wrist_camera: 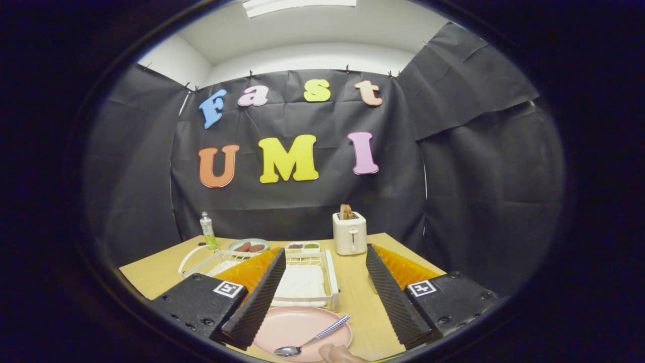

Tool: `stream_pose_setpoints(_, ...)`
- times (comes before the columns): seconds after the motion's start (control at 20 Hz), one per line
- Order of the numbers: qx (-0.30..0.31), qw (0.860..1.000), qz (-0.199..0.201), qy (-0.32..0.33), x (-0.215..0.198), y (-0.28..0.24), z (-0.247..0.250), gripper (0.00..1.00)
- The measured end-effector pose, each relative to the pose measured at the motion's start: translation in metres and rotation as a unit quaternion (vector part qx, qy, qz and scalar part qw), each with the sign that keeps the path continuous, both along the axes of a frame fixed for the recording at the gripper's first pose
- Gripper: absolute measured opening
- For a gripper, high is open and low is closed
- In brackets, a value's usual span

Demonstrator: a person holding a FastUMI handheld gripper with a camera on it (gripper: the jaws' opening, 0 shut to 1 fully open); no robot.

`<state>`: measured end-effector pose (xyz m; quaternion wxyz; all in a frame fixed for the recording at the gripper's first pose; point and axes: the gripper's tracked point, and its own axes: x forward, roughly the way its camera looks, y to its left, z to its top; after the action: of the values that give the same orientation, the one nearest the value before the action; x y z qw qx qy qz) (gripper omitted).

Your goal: Take the plate from the dish rack, then take the spoon from the basket and place it into the plate.

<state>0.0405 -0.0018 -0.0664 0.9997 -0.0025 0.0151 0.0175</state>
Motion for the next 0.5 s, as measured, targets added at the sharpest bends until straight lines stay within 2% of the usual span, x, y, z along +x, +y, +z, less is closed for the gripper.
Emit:
stream_pose_setpoints(0.2,0.003,1.000,0.008,0.002,-0.022,0.001,0.037,1.00)
stream_pose_setpoints(0.5,-0.032,0.999,-0.017,0.004,-0.046,-0.007,0.067,1.00)
